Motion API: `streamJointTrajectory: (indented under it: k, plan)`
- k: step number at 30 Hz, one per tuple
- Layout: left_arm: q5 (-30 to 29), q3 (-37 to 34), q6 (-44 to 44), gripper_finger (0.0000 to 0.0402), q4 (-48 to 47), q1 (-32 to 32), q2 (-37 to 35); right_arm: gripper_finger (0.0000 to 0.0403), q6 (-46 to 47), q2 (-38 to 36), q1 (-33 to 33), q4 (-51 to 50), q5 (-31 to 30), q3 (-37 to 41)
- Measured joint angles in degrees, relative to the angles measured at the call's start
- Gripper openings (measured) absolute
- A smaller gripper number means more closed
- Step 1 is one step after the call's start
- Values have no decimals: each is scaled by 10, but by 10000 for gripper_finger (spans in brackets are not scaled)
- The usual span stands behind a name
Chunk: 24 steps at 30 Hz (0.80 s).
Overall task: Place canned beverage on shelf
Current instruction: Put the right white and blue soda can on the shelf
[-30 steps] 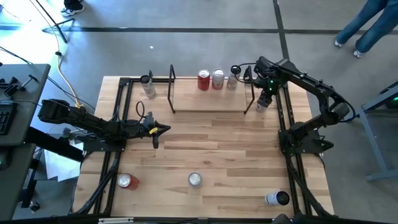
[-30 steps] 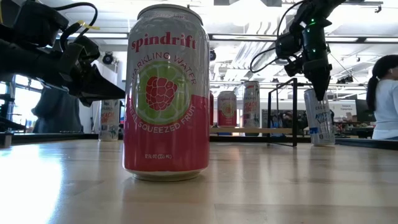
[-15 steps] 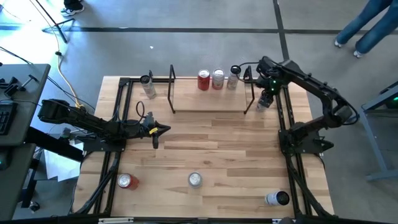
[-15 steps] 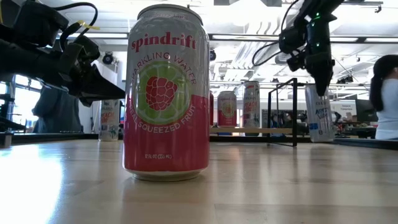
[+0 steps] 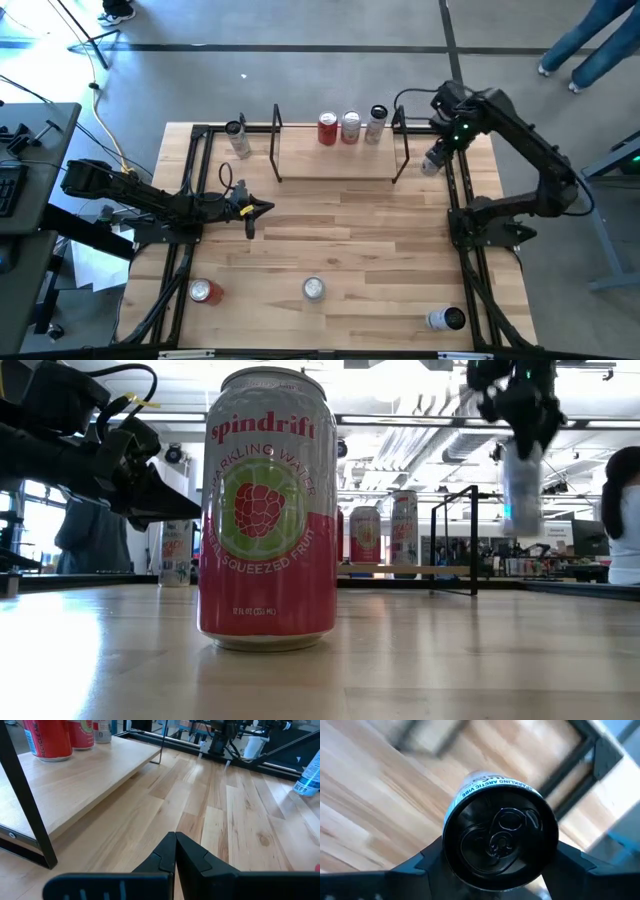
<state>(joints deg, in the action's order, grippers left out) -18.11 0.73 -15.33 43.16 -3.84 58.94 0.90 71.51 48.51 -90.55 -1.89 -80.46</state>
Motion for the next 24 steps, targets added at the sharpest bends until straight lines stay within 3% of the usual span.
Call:
streamJointTrajectory:
  k: [3, 7, 17, 24]
  plan:
    - [0, 0, 0, 0, 0, 0, 0, 233, 51, -23, -35, 9, 61, -42]
    - [0, 0, 0, 0, 0, 0, 0, 233, 127, -48, -120, 9, 92, -79]
    - [1, 4, 1, 0, -1, 0, 0, 233, 302, -50, -335, 17, 42, -86]
    - [16, 20, 11, 0, -1, -1, 0, 233, 339, 48, -431, 163, 36, -87]
